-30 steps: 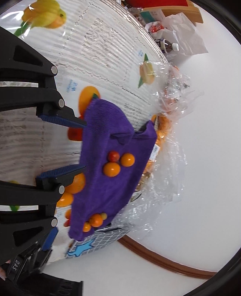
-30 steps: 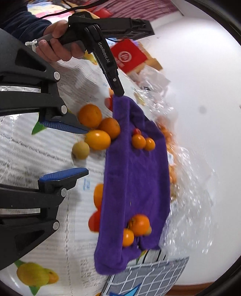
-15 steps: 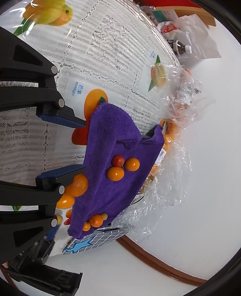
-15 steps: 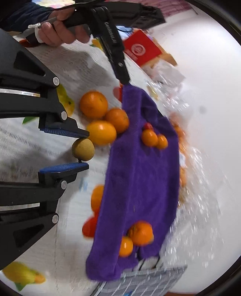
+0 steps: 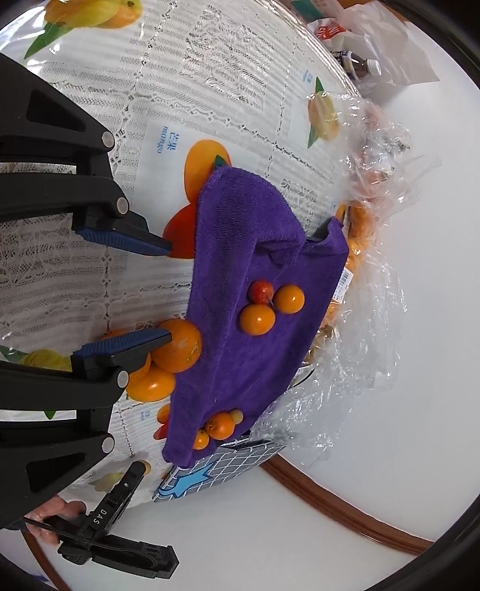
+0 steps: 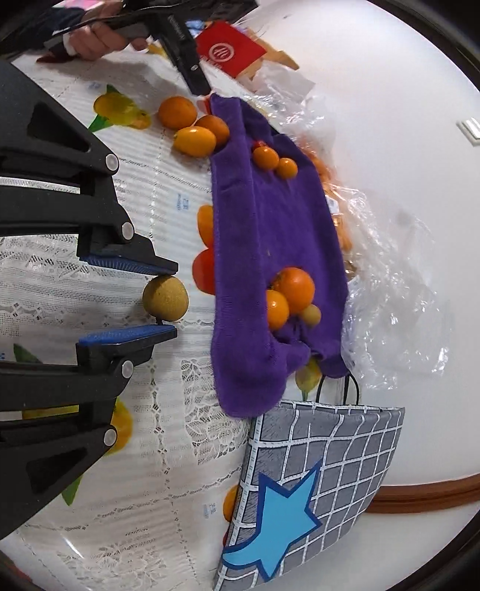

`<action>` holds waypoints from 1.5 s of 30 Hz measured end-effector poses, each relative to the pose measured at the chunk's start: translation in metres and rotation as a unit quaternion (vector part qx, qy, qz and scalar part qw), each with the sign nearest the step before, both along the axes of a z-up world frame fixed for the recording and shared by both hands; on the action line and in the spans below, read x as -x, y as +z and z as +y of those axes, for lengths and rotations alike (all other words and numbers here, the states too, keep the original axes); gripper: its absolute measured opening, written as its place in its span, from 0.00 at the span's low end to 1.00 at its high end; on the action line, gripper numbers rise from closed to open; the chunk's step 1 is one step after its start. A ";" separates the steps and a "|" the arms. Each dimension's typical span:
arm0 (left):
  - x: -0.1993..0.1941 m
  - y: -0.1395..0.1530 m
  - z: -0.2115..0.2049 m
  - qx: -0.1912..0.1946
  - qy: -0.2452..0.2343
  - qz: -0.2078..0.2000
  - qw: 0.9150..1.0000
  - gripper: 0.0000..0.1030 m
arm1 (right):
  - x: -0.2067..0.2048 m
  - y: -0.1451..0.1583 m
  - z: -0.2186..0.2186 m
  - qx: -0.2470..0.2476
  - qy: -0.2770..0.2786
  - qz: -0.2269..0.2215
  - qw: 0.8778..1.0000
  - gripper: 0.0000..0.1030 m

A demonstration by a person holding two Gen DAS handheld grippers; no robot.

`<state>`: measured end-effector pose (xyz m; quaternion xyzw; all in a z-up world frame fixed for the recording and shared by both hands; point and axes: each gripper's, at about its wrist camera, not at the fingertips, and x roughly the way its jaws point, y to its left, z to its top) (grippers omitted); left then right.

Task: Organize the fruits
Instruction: 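Grasp a small yellow fruit with the right tool while the left tool grasps a large orange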

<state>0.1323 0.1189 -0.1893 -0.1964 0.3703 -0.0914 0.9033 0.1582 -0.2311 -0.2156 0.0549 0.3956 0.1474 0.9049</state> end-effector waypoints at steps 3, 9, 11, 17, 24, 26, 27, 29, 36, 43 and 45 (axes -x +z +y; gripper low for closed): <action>0.002 0.000 -0.001 -0.001 0.003 -0.003 1.000 0.38 | 0.004 0.000 0.005 0.014 -0.002 -0.004 1.000 0.27; 0.006 0.001 -0.003 -0.004 0.002 -0.009 1.000 0.41 | 0.010 0.003 0.012 0.024 0.007 -0.023 0.999 0.27; 0.008 0.001 -0.007 -0.004 -0.008 -0.011 1.000 0.47 | 0.010 0.003 0.011 0.023 0.005 -0.022 1.000 0.27; 0.011 0.003 -0.017 -0.006 -0.035 -0.016 0.999 0.53 | 0.010 0.002 0.011 0.032 -0.001 -0.020 0.999 0.27; 0.021 0.005 -0.031 -0.019 -0.050 -0.024 0.998 0.54 | 0.012 0.003 0.012 0.033 0.001 -0.025 0.999 0.27; 0.022 0.005 -0.036 -0.028 -0.054 -0.024 0.998 0.54 | 0.013 0.004 0.013 0.033 0.006 -0.028 0.999 0.27; 0.022 0.006 -0.039 -0.032 -0.055 -0.023 0.998 0.55 | 0.014 0.005 0.013 0.032 0.009 -0.030 0.999 0.27; 0.022 0.007 -0.044 -0.052 -0.045 -0.022 0.997 0.55 | 0.015 0.005 0.014 0.031 0.012 -0.032 0.999 0.27; 0.006 0.000 -0.064 -0.091 -0.058 0.011 0.994 0.55 | 0.014 0.004 0.013 0.026 0.012 -0.025 0.999 0.27; -0.001 -0.004 -0.085 -0.136 -0.072 0.027 0.988 0.54 | 0.012 0.003 0.015 0.028 0.018 -0.022 0.999 0.27; 0.001 -0.003 -0.083 -0.133 -0.070 0.026 0.988 0.49 | 0.012 0.002 0.015 0.027 0.019 -0.020 0.999 0.27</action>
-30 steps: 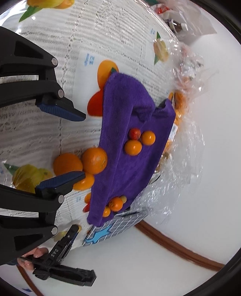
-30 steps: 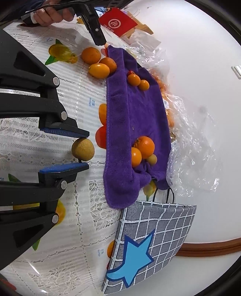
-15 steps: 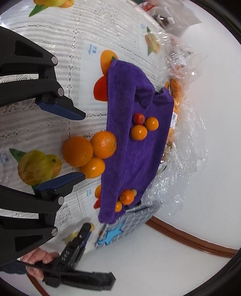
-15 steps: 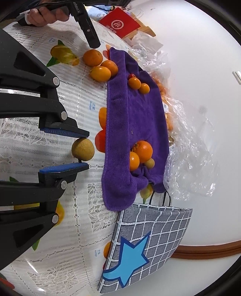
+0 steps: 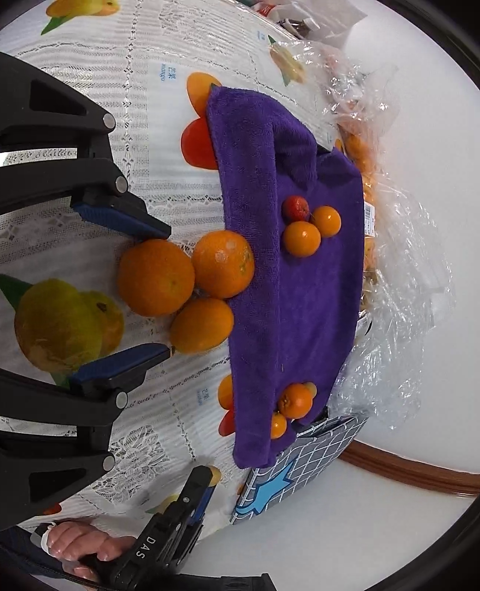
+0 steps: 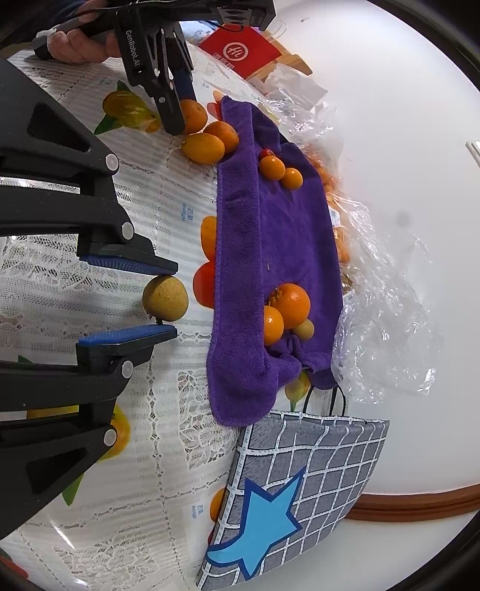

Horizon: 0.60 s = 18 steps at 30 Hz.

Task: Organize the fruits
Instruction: 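Grasp a small yellow fruit with the right tool while the left tool grasps a large orange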

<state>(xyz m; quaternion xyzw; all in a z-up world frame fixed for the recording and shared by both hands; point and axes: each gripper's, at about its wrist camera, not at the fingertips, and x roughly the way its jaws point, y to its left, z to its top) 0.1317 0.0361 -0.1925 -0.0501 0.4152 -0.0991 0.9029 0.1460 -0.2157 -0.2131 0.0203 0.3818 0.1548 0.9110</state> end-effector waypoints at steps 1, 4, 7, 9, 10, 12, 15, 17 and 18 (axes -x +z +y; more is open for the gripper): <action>0.001 0.000 0.004 0.007 0.005 0.000 1.000 0.44 | 0.000 0.000 0.000 0.000 0.000 0.000 1.000 0.27; 0.001 -0.001 0.018 0.047 0.020 0.000 0.999 0.37 | 0.000 0.000 0.001 0.000 0.004 0.002 1.000 0.27; 0.005 0.000 0.032 0.084 0.039 -0.010 0.996 0.37 | 0.000 -0.001 0.001 -0.001 0.007 0.002 1.000 0.27; 0.008 0.001 0.038 0.097 0.050 -0.019 0.994 0.37 | 0.000 0.000 0.001 -0.001 0.006 0.002 1.000 0.27; 0.009 0.002 0.039 0.100 0.054 -0.023 0.993 0.37 | 0.000 -0.001 0.001 -0.001 0.007 0.001 1.000 0.27; 0.011 0.003 0.040 0.103 0.056 -0.030 0.993 0.37 | 0.000 0.000 0.001 0.000 0.007 0.000 1.000 0.27; 0.012 0.005 0.039 0.107 0.054 -0.037 0.992 0.37 | 0.000 0.000 0.001 0.002 0.007 -0.002 1.000 0.27; 0.012 0.006 0.040 0.111 0.056 -0.040 0.991 0.37 | 0.001 0.001 0.002 0.003 0.007 -0.005 1.000 0.27; 0.012 0.006 0.041 0.112 0.058 -0.041 0.991 0.37 | 0.002 0.001 0.002 0.003 0.008 -0.006 1.000 0.27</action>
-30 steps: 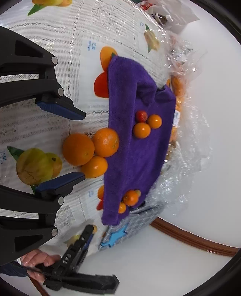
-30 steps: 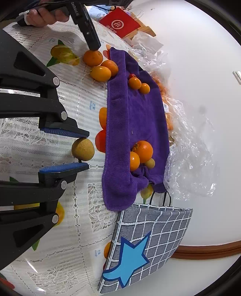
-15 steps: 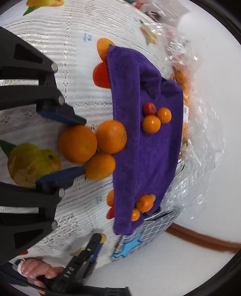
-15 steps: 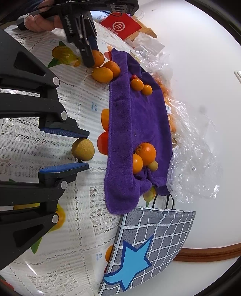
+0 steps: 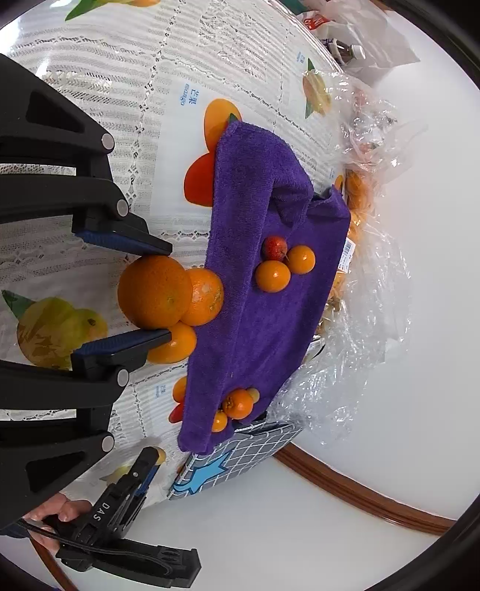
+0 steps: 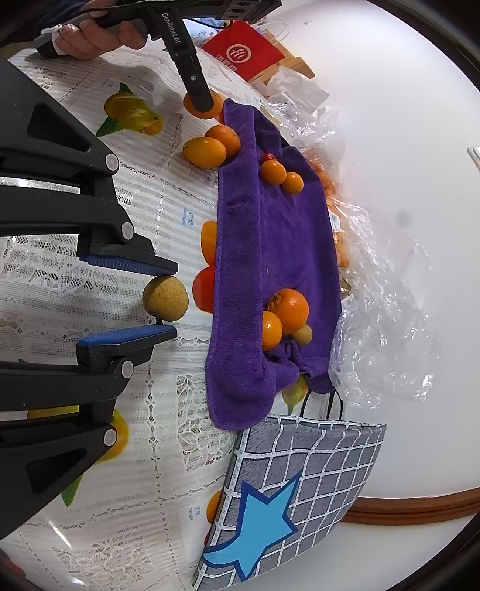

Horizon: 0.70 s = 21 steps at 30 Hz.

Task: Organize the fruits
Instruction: 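Grasp a small yellow fruit with the right tool while the left tool grasps a large orange, then carry both fruits over the purple towel and open both tools to release them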

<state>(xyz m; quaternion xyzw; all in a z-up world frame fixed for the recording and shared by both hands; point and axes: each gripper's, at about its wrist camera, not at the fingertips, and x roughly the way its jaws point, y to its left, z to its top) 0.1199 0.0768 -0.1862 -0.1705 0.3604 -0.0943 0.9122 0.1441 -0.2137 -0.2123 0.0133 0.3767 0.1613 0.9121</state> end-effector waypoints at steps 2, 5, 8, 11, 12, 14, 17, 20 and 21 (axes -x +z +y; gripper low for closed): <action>0.001 0.000 0.003 0.003 0.006 -0.002 1.000 0.37 | 0.001 0.001 0.001 0.001 0.005 -0.003 1.000 0.27; 0.002 0.002 0.005 -0.001 0.019 -0.006 1.000 0.37 | 0.003 0.001 0.003 0.003 0.011 -0.004 1.000 0.27; 0.006 0.007 0.003 -0.012 0.022 -0.019 1.000 0.37 | 0.003 0.002 0.003 0.000 0.015 -0.004 1.000 0.27; 0.011 0.012 0.000 -0.021 0.025 -0.035 0.999 0.37 | 0.003 0.002 0.000 -0.006 0.012 -0.005 1.000 0.27; 0.012 0.013 0.000 -0.024 0.028 -0.039 0.999 0.37 | 0.003 0.003 -0.002 -0.010 0.008 -0.006 1.000 0.27; 0.015 0.015 0.002 -0.025 0.031 -0.047 0.998 0.37 | 0.004 0.004 -0.006 -0.019 0.003 -0.009 1.000 0.27; 0.017 0.018 0.003 -0.025 0.035 -0.056 0.998 0.37 | 0.006 0.004 -0.009 -0.029 0.003 -0.007 1.000 0.27; 0.019 0.021 0.004 -0.027 0.039 -0.062 0.997 0.37 | 0.008 0.004 -0.005 -0.017 0.002 -0.003 1.000 0.27; 0.020 0.023 0.006 -0.024 0.041 -0.065 0.997 0.37 | 0.009 0.004 -0.004 -0.018 0.004 -0.002 1.000 0.27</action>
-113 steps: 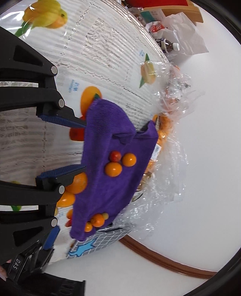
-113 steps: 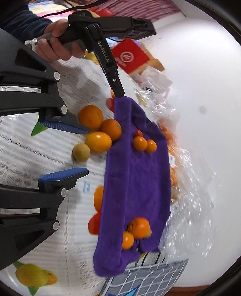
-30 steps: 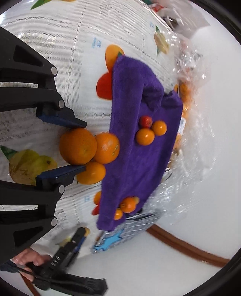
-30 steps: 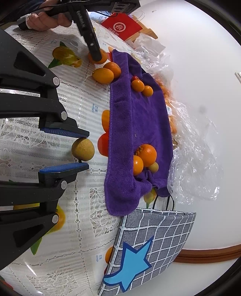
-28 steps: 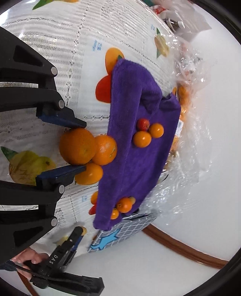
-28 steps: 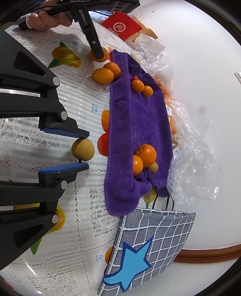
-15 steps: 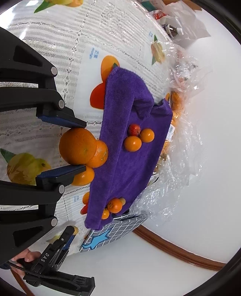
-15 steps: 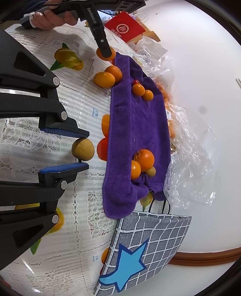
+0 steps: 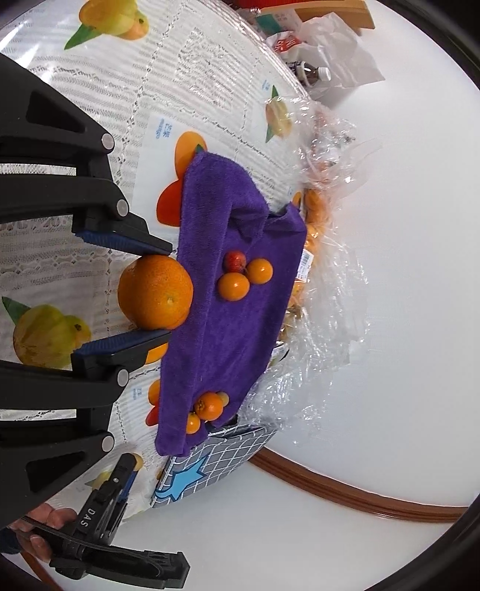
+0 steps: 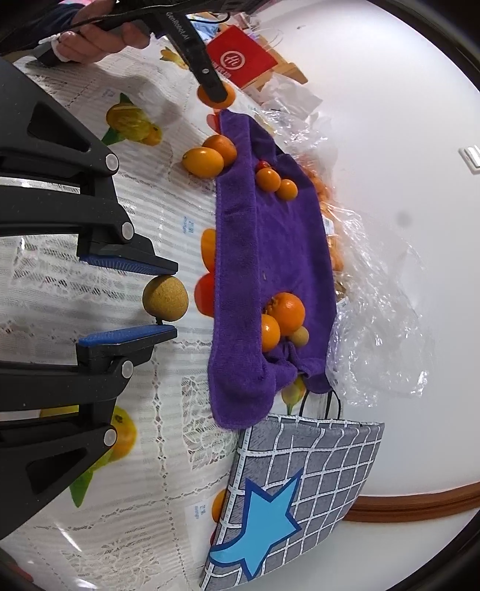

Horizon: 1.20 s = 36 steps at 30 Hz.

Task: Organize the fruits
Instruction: 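Carry both fruits over the purple towel and open both tools to release them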

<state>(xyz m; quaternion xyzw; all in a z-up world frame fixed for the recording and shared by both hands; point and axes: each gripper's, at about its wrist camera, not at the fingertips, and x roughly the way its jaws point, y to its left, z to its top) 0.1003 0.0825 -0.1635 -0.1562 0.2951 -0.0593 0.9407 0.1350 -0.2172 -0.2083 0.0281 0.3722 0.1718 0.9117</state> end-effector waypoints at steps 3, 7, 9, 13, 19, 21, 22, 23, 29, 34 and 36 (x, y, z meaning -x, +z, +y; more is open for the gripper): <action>0.003 0.004 0.009 0.028 0.000 -0.010 1.000 0.37 | 0.002 0.004 0.002 -0.017 0.007 0.004 1.000 0.27; 0.003 0.014 0.026 0.069 0.003 -0.022 0.997 0.37 | 0.002 0.017 0.006 -0.018 0.011 -0.003 1.000 0.27; 0.000 0.022 0.032 0.073 0.004 -0.031 0.997 0.37 | 0.001 0.026 0.006 -0.019 0.010 -0.012 1.000 0.27; -0.011 0.040 0.037 0.071 -0.001 -0.049 0.996 0.37 | -0.007 0.040 0.005 -0.042 0.014 -0.017 0.999 0.27; -0.037 0.068 0.035 0.040 -0.014 -0.085 0.996 0.37 | -0.033 0.061 0.018 -0.041 0.021 -0.038 0.998 0.27; -0.049 0.075 0.035 0.041 -0.019 -0.091 0.995 0.37 | -0.042 0.066 0.024 -0.040 0.023 -0.044 0.998 0.27; -0.057 0.078 0.035 0.037 -0.020 -0.094 0.995 0.37 | -0.046 0.069 0.026 -0.037 0.023 -0.048 0.998 0.27; -0.063 0.080 0.034 0.031 -0.019 -0.096 0.995 0.37 | -0.051 0.071 0.030 -0.033 0.022 -0.053 0.998 0.27; -0.100 0.075 0.037 0.002 -0.018 -0.093 0.995 0.37 | -0.084 0.084 0.044 -0.044 0.024 -0.067 0.996 0.27; -0.111 0.045 0.052 0.015 -0.015 -0.061 0.998 0.37 | -0.101 0.075 0.051 -0.044 0.021 -0.068 0.996 0.27; -0.117 0.037 0.058 0.006 -0.003 -0.050 0.999 0.37 | -0.109 0.062 0.052 -0.054 0.025 -0.054 0.997 0.27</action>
